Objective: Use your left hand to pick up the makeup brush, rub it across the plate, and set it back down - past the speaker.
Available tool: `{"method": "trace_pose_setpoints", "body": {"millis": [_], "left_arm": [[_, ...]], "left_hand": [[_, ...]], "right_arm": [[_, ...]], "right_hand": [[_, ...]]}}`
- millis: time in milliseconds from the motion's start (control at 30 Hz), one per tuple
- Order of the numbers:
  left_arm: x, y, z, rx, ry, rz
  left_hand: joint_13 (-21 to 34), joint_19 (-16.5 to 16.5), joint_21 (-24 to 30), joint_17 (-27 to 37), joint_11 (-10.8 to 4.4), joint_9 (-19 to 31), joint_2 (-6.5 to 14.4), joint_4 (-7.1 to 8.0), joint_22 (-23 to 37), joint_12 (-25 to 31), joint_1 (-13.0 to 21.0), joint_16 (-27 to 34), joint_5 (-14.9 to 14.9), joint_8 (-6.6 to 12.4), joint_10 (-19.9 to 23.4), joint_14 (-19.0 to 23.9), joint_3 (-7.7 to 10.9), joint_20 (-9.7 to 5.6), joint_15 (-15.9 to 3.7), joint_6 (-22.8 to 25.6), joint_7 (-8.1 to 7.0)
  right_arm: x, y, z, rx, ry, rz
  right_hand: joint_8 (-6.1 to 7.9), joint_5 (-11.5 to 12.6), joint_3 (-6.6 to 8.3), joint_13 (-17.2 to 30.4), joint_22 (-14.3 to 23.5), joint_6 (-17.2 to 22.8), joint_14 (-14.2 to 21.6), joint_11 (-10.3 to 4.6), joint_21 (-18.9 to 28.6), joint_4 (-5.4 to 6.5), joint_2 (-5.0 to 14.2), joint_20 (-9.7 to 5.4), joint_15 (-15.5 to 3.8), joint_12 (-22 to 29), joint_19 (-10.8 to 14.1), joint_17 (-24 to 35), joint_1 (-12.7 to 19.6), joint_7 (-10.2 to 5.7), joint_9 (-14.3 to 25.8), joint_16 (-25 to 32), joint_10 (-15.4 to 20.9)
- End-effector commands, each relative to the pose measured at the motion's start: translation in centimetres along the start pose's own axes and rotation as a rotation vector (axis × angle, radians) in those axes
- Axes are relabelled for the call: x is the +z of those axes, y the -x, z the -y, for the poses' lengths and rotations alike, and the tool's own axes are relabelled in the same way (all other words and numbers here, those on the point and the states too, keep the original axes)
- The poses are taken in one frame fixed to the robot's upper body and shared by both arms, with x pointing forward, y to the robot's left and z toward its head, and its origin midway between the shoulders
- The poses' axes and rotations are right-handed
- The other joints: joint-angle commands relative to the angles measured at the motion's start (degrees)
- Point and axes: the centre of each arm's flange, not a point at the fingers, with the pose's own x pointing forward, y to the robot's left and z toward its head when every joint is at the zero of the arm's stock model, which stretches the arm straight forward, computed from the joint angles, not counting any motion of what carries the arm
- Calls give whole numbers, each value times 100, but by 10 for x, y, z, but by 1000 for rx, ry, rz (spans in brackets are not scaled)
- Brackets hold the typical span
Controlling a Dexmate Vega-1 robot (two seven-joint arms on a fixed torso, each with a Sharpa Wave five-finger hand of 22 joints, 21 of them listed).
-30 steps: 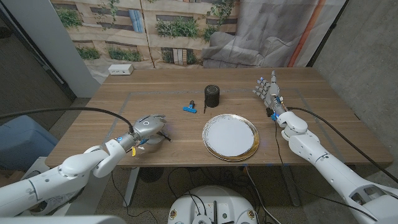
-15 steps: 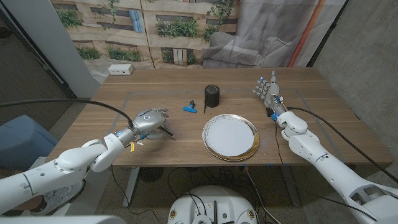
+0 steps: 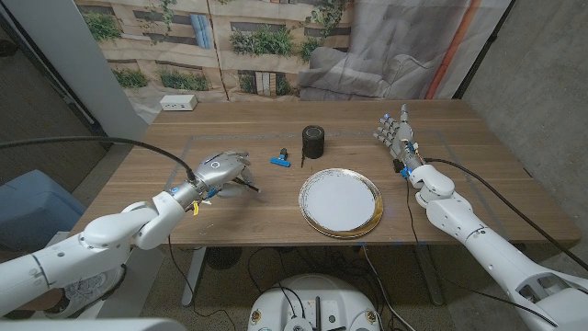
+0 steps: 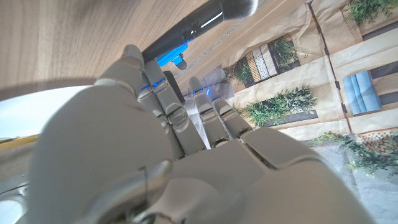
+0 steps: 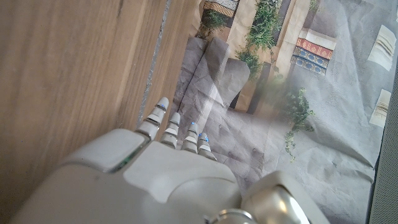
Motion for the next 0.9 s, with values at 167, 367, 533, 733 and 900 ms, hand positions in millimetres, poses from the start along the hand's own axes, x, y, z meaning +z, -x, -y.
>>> {"method": "trace_pose_setpoints", "body": {"millis": [167,367,533,733,900], "left_arm": [[8,-18,-17,53,172,-59],[18,-26,-23,81,235,-62],[27,-34,-30,112,286,-65],[37,-38,-38,153,371,-98],[41,-38,-39,149,438,-133]], "left_hand": [[29,49,11,14,-75,18,44,10,10,-20,44,-22,21,-27,107,7,-44,-314,-929,26,15],[29,105,31,15,-75,22,61,21,11,-39,57,-28,21,-35,106,19,-73,-324,-928,30,31],[29,144,45,16,-75,24,68,25,12,-51,63,-29,20,-44,102,33,-93,-319,-927,22,26],[30,205,64,17,-76,27,79,30,16,-63,74,-30,20,-53,103,53,-122,-335,-926,17,41],[30,200,58,17,-76,29,82,31,18,-72,81,-30,19,-56,102,66,-142,-325,-924,20,37]], "right_arm": [[0,0,0,0,0,0],[0,0,0,0,0,0],[0,0,0,0,0,0],[0,0,0,0,0,0],[0,0,0,0,0,0]], "right_hand": [[27,25,-3,17,33,-50,-6,23,25,27,572,35,62,42,17,28,31,-3,11,13,-22],[28,25,-3,18,33,-49,-1,23,25,27,572,37,67,38,15,28,31,2,11,15,-32],[29,25,-3,17,33,-46,2,19,25,27,573,40,74,38,16,28,31,3,11,16,-32],[26,25,-3,17,33,-53,0,10,25,27,572,40,63,42,15,28,31,1,10,16,-22],[26,25,-3,17,33,-54,-2,12,24,27,572,40,57,39,14,28,31,1,10,15,-29]]}}
